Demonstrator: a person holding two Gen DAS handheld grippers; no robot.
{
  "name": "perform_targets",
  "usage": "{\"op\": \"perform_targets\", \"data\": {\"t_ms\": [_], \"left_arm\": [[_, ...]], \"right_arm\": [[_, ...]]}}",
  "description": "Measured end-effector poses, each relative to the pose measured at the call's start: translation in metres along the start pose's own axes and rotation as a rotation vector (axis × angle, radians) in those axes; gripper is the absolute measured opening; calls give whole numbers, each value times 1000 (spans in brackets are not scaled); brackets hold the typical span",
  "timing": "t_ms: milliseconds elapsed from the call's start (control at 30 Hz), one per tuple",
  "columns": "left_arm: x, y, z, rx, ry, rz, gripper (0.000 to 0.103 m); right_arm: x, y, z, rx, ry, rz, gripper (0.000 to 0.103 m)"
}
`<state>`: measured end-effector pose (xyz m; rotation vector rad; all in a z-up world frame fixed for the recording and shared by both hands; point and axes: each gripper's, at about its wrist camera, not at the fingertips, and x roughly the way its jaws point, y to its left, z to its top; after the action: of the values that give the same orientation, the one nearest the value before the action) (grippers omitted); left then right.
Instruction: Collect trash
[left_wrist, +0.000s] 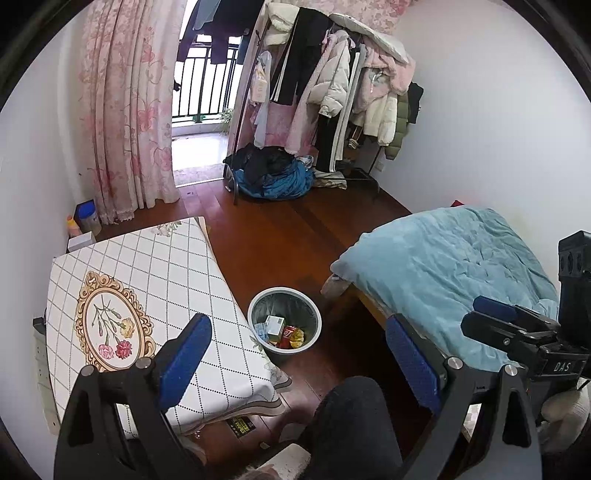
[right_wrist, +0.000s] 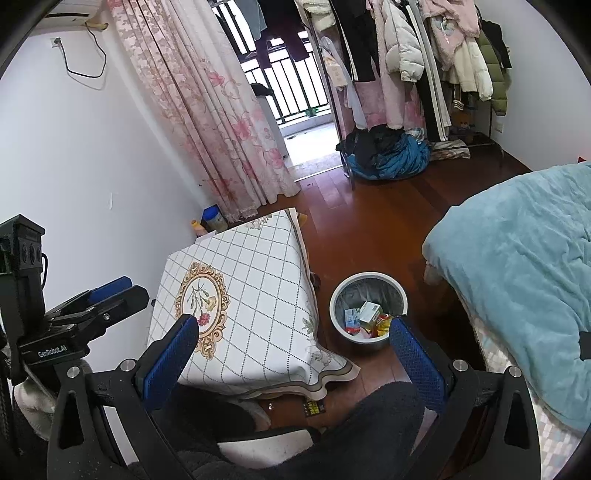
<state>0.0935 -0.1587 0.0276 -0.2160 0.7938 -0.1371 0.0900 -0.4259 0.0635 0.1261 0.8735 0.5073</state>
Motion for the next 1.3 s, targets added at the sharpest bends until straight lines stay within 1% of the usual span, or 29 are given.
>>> {"op": "perform_targets", "data": {"t_ms": [367,867,1300], "left_arm": [[-1,-8,1,8,2,-14,97],[-3,-19,3,16,8,-72,98],[-4,-22,5,15,2,-82,98]], "right_arm": [[-4,3,-4,-8,4,3,103],[-15,4,-7,0,-7,-7,103],[-20,5,-7,2,-11,-10,103]]}}
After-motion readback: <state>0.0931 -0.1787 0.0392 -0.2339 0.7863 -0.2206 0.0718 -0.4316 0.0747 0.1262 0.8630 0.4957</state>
